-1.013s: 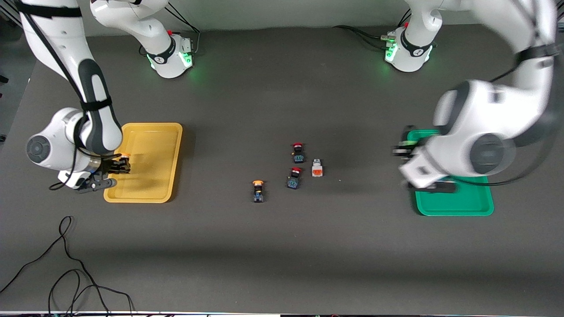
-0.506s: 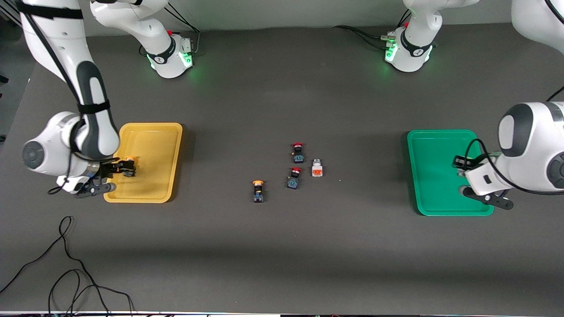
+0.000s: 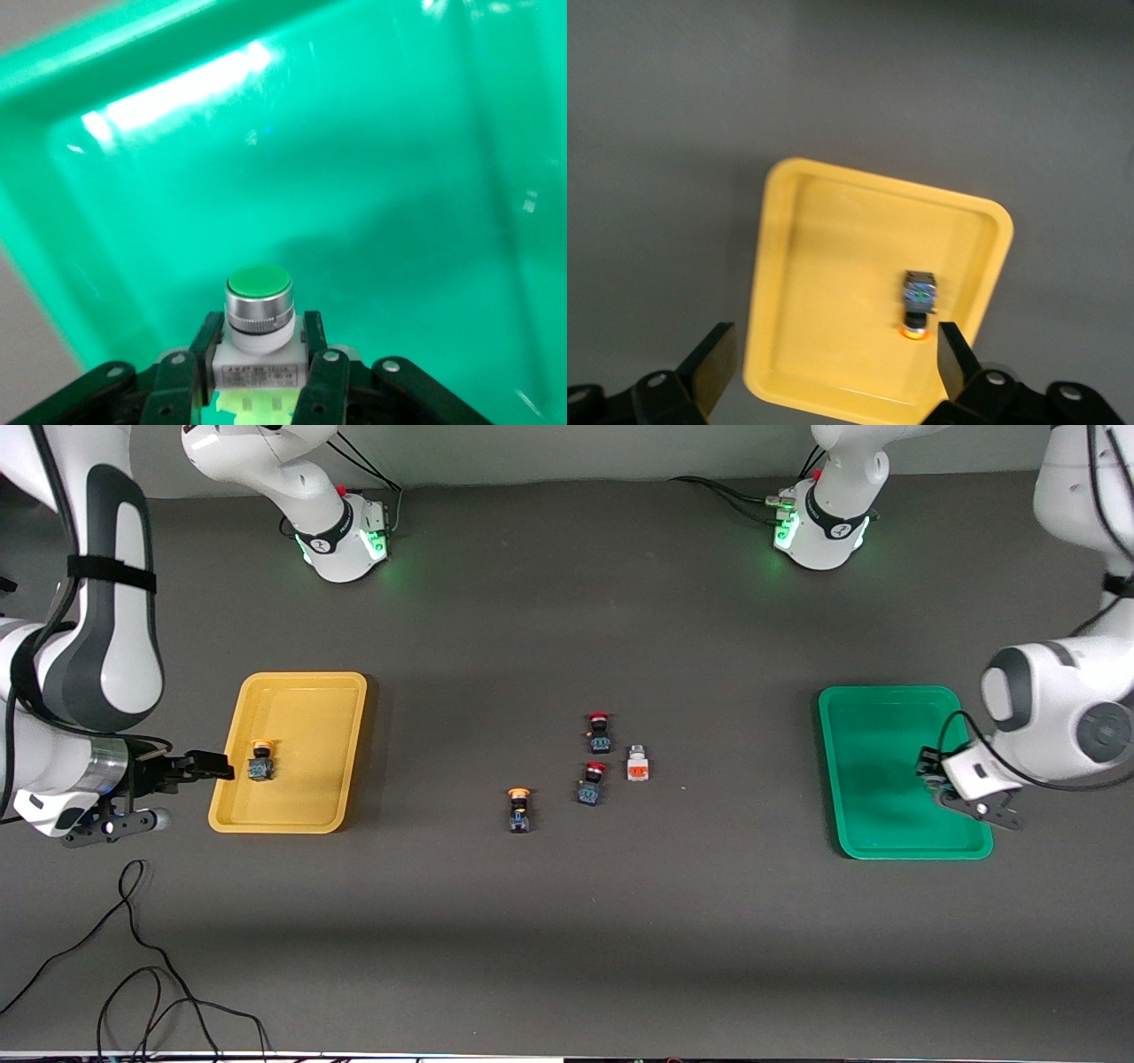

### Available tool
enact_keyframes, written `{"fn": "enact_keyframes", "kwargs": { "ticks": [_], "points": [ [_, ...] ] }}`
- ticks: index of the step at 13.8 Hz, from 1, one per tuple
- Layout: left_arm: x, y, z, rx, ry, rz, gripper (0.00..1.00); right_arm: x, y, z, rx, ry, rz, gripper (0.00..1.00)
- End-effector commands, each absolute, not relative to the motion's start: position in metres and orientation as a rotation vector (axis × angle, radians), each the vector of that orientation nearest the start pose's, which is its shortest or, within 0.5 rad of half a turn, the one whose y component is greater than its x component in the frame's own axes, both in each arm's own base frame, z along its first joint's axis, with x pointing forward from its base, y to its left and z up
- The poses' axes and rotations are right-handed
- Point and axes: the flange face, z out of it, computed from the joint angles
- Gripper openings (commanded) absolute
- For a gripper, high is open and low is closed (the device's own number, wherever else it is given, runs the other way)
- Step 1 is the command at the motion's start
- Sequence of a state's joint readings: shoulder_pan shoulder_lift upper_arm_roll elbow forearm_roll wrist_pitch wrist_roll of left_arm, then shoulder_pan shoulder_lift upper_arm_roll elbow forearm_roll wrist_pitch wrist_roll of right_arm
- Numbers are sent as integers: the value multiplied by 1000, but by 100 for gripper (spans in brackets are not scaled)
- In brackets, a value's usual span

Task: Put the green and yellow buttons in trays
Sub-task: 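Lower the yellow button into the yellow tray while the left gripper lowers green, then move the right gripper to another yellow button while the left gripper releases green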

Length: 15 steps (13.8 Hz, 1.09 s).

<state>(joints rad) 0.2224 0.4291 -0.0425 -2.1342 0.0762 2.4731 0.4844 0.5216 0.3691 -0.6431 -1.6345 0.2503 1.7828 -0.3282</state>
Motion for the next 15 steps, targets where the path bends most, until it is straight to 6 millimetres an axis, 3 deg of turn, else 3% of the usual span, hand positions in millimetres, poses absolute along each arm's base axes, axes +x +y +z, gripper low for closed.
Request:
{"fn": "enact_keyframes", "kwargs": {
  "ticks": [1, 3, 4, 5, 7, 9, 11, 12, 14, 15],
  "points": [
    [538, 101, 181, -3084, 577, 94, 0, 641, 79, 426, -3132, -105, 217, 100],
    [540, 101, 185, -3083, 569, 90, 0, 647, 165, 419, -3147, 32, 168, 100],
    [540, 103, 185, -3083, 576, 97, 75, 651, 206, 407, -3134, 76, 162, 100],
    [540, 105, 191, -3084, 578, 114, 100, 650, 249, 394, -3110, 111, 170, 100],
    [550, 103, 225, -3099, 525, 146, 100, 653, 306, 372, -3110, 290, 155, 100],
    [567, 86, 286, -3110, 407, 276, 100, 651, 355, 360, -3097, 359, 132, 100],
    [591, 42, 356, -3093, 332, 465, 100, 649, 381, 344, -3051, 404, 31, 100],
    [598, 14, 380, -3080, 310, 503, 100, 649, 383, 323, -3043, 414, 11, 100],
    [602, -50, 409, -3099, 259, 499, 100, 645, 394, 287, -3040, 407, -32, 100],
    [601, -88, 413, -3104, 184, 487, 100, 645, 393, 269, -3044, 411, -56, 100]
  ]
}}
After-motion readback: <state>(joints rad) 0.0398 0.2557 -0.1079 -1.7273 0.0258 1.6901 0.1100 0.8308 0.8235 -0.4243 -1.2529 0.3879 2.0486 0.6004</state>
